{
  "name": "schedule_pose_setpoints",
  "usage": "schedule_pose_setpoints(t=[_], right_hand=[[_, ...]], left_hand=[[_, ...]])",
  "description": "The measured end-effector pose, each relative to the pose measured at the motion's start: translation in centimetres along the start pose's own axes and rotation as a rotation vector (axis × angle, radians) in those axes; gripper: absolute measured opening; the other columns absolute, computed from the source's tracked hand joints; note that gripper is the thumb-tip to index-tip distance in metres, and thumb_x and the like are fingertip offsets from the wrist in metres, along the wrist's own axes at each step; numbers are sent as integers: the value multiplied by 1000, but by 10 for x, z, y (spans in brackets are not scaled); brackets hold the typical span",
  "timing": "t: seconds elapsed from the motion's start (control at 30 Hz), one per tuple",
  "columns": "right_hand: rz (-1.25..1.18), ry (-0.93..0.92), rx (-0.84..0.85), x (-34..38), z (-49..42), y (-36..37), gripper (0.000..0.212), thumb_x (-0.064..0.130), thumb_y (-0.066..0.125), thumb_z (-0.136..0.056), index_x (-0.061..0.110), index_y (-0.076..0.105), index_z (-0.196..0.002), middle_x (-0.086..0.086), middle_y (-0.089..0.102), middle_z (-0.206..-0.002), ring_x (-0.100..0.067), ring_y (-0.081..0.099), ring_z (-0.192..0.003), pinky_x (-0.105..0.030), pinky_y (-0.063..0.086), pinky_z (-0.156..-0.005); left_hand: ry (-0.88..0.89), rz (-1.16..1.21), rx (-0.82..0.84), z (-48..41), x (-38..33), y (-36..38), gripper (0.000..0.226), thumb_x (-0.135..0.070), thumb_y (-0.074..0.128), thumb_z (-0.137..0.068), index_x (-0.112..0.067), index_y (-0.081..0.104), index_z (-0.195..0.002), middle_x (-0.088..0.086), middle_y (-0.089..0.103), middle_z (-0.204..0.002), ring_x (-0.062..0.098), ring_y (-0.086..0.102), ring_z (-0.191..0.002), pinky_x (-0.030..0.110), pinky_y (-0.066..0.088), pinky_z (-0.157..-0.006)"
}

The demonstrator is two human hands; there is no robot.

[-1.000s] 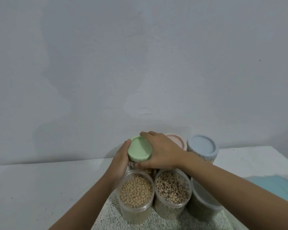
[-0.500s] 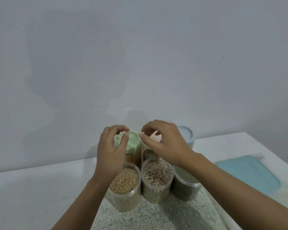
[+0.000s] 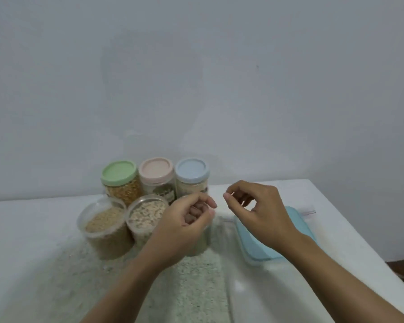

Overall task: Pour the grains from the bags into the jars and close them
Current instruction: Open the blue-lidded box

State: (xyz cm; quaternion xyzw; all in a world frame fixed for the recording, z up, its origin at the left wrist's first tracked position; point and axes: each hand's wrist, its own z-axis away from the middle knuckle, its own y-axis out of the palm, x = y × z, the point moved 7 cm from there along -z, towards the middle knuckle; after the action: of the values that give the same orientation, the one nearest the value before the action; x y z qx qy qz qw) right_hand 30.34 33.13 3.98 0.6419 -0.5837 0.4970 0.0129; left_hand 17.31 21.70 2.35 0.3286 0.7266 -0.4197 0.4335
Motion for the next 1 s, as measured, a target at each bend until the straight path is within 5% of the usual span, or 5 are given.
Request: schedule_pose_setpoints(t=[0.2, 0.33, 0.6, 0.73, 1.0], right_hand=[[285, 82, 248, -105, 44, -31, 28, 36, 67, -96, 21, 69, -120, 7, 67, -119, -14, 53, -119, -35, 42, -104], [365, 119, 519, -134, 69, -15, 64, 59, 50, -100, 31, 38, -156, 5, 18, -169, -16, 6, -157, -35, 7, -126], [531, 49, 576, -129, 99, -2, 79, 73, 12, -88, 32, 47, -146, -5, 33, -163, -29, 26, -151, -50, 17, -120], [547, -17, 497, -122, 92, -4, 67, 66, 21, -90, 26, 60, -126, -3, 56, -128, -30, 48, -118, -48, 38, -95], [450, -56, 605, -125, 63, 34, 63, 64, 32, -98, 24, 53, -142, -3, 54, -137, -26, 47, -127, -46, 29, -107]], left_hand=[[-306, -27, -60, 28, 43, 97, 36, -21, 67, -97, -37, 53, -125, -12, 58, -131, -4, 55, -118, 8, 47, -82], [-490, 57, -138, 40, 72, 127, 64, -33, 66, -98, -27, 36, -154, -6, 45, -152, 9, 53, -127, 37, 48, -108], [-343, -3, -56, 46, 89, 150, 112, -31, 98, -63, -43, 30, -150, 2, 53, -124, 13, 64, -101, 29, 59, -84], [-205, -180, 21, 46, 95, 154, 118, -53, 100, -46, -50, 34, -144, -10, 48, -128, 5, 57, -111, 32, 54, -93], [-178, -548, 85, 18, 112, 147, 114, -88, 78, -45, -33, 42, -138, -24, 47, -126, 3, 41, -118, 41, 34, -97]])
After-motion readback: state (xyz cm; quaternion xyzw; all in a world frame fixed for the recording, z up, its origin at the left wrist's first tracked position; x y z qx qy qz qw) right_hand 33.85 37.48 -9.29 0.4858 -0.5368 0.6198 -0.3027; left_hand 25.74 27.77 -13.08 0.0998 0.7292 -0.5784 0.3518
